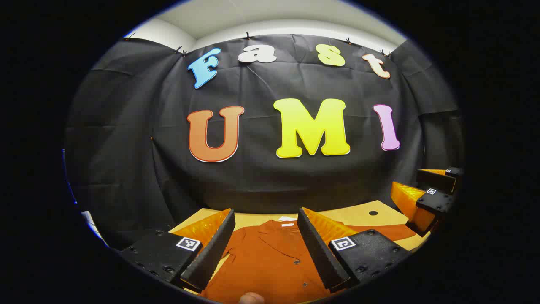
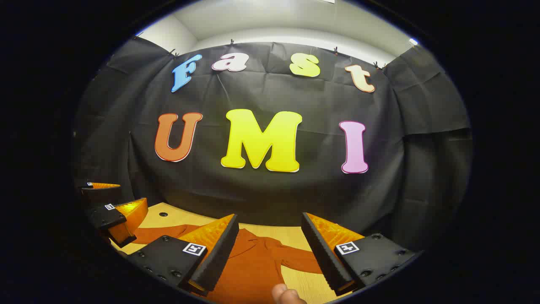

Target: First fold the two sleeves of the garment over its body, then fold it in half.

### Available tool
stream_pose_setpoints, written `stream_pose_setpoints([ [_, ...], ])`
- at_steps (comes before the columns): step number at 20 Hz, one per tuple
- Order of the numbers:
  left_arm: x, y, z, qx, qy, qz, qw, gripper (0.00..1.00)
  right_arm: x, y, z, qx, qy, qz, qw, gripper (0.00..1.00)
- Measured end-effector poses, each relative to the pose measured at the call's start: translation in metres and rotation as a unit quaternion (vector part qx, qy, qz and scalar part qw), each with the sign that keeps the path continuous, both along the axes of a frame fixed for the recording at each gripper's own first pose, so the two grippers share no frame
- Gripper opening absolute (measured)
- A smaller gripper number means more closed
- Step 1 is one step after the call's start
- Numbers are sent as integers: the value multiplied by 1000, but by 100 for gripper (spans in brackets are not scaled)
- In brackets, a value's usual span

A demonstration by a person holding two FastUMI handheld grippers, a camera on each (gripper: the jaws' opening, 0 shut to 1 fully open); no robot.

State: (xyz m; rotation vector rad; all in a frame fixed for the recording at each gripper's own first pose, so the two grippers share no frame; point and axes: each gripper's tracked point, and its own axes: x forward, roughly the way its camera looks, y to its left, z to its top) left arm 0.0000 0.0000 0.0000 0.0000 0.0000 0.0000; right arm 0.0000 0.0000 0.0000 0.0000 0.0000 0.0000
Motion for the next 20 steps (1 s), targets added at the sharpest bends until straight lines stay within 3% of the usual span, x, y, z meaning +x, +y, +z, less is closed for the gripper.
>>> stream_pose_setpoints([
  [16,-1,-10,2,-14,0,-16,1000,96,-3,-14,8,-3,-7,-12,1000,95],
  [20,-4,-8,5,-20,-4,-13,1000,96,6,-44,11,-10,-11,-49,999,94],
])
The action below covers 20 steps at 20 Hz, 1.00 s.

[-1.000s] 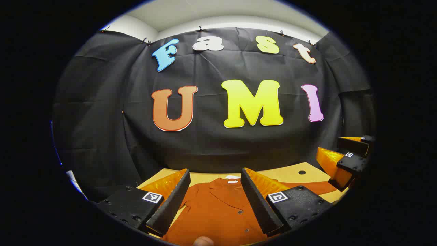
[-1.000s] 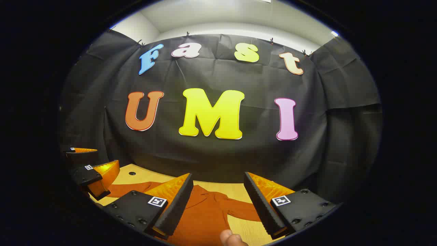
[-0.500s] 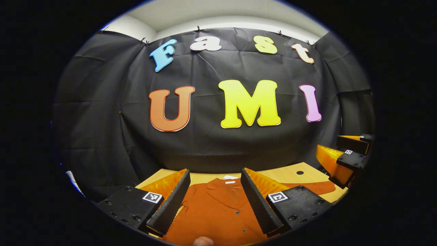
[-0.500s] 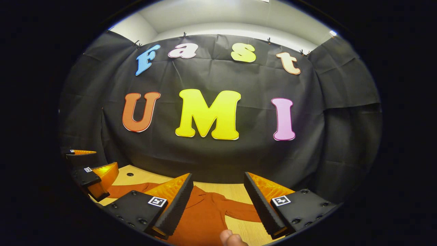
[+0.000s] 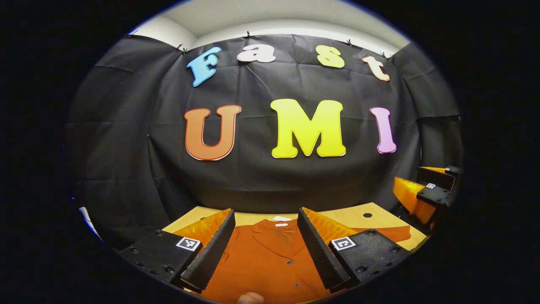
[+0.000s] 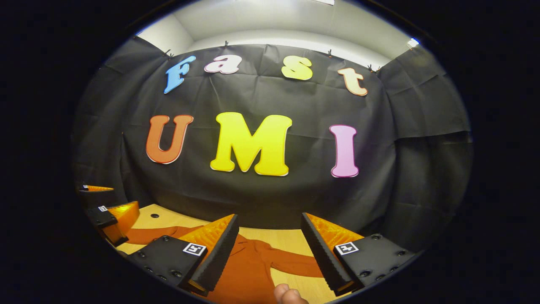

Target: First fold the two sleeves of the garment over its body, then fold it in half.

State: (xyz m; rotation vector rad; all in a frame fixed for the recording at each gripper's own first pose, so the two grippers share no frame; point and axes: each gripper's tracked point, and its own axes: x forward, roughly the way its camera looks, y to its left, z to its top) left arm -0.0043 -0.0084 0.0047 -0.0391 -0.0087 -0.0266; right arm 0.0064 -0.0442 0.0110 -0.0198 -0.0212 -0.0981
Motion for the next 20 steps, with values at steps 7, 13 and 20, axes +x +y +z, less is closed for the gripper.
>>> stream_pose_setpoints([
  [7,-10,-30,2,-3,4,-10,1000,96,47,-111,-41,-8,48,-65,997,94],
  [13,-9,-61,-5,-27,31,33,999,96,92,-236,-151,-9,169,-127,977,95],
  [20,-9,-96,-12,-9,56,67,996,96,95,-306,-297,78,368,-141,916,95],
])
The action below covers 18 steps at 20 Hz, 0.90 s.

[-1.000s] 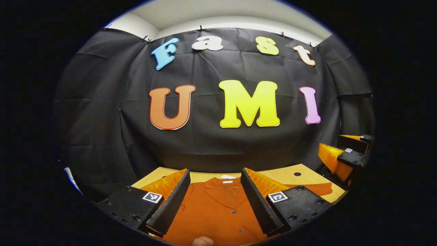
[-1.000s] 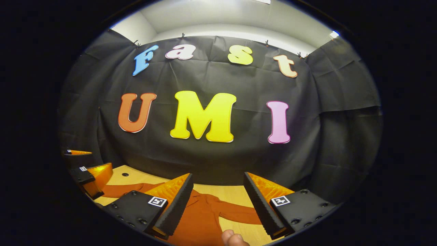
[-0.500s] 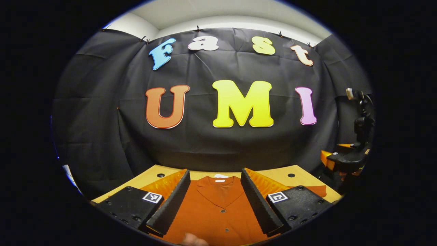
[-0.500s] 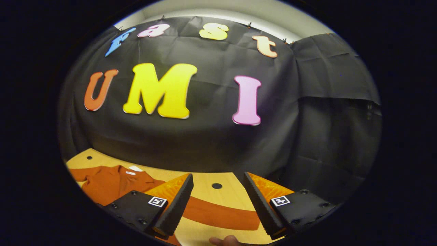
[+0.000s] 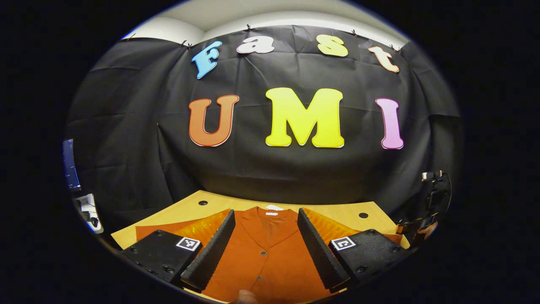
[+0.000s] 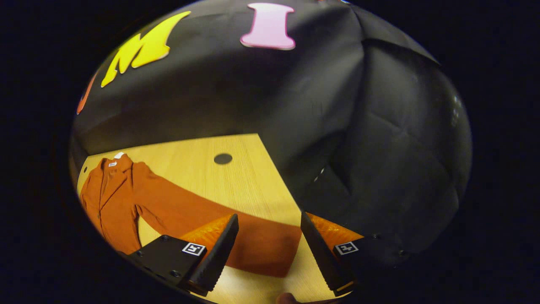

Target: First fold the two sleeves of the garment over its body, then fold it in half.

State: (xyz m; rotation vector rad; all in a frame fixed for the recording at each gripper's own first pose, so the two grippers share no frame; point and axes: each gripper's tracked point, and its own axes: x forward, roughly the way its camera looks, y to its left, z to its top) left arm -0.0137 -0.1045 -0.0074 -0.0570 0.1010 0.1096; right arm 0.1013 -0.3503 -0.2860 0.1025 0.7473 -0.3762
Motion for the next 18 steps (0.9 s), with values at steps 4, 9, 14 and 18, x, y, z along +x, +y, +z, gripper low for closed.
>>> stream_pose_setpoints([
  [4,4,-11,-8,-3,9,-3,1000,96,-20,-3,-59,41,132,-16,990,95],
  [9,8,-5,-22,0,19,-5,1000,96,-46,12,-77,137,251,-26,958,95],
  [14,6,16,-46,4,41,-16,999,96,-55,24,-74,194,319,-79,924,96],
  [18,6,34,-61,9,57,-19,998,97,-52,17,-70,225,342,-102,907,98],
])
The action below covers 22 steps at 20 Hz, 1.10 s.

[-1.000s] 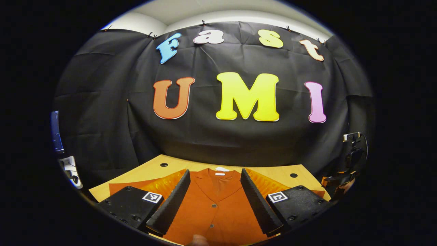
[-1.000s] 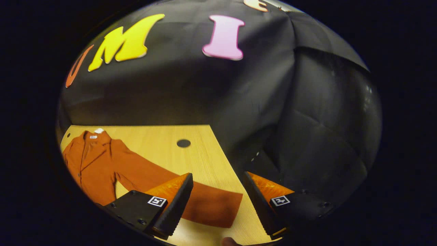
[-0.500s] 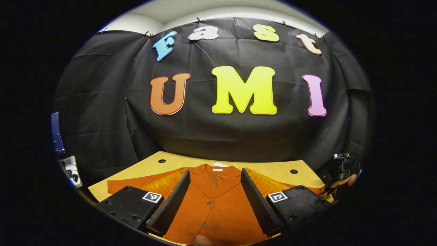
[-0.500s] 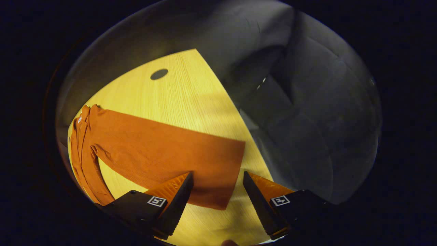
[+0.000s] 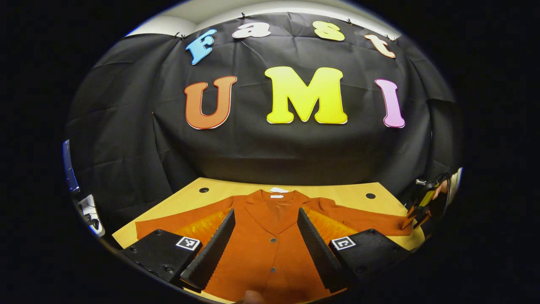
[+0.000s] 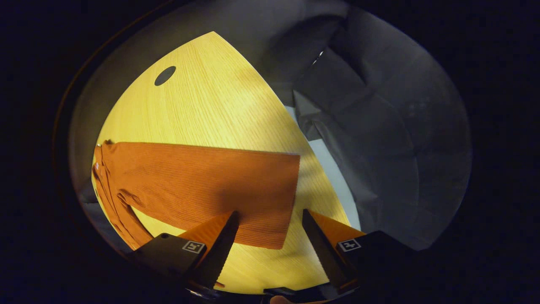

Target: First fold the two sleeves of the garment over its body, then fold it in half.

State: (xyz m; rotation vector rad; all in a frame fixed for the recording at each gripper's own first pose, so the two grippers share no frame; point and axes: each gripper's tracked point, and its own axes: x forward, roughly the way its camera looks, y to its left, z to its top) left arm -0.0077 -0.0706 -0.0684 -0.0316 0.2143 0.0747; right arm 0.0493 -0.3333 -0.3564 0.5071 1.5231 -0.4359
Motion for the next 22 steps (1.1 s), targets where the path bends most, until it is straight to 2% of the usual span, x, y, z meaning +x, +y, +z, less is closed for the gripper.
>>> stream_pose_setpoints([
  [2,0,6,-6,-4,5,-2,1000,97,4,-1,4,13,5,-15,1000,95],
  [3,-1,11,-10,-4,11,-1,1000,97,7,-1,3,19,2,-20,1000,97],
  [4,-2,15,-13,-4,14,0,1000,97,15,2,10,32,-12,-29,999,94],
  [6,-2,19,-16,-3,18,-2,1000,97,19,4,4,29,-7,-36,999,63],
  [9,-1,25,-14,1,21,1,1000,97,17,2,3,16,5,-47,999,63],
  [11,1,31,-13,1,20,-1,1000,97,16,0,1,9,11,-53,998,45],
  [12,2,35,-14,4,18,0,1000,97,16,2,1,11,12,-54,998,32],
  [13,3,38,-12,6,16,-1,1000,97,14,3,0,10,12,-50,999,32],
  [14,2,39,-12,9,16,-1,1000,97,12,2,11,15,13,-57,998,26],
  [16,4,39,-13,12,17,-3,1000,97,10,4,3,13,17,-55,998,13],
  [18,3,42,-13,15,18,-4,1000,97,9,2,4,9,17,-54,998,15],
  [20,3,44,-12,14,14,-8,1000,97,10,4,5,5,15,-56,998,3],
  [22,3,48,-11,16,14,-7,1000,97,10,4,10,1,14,-57,998,3],
])
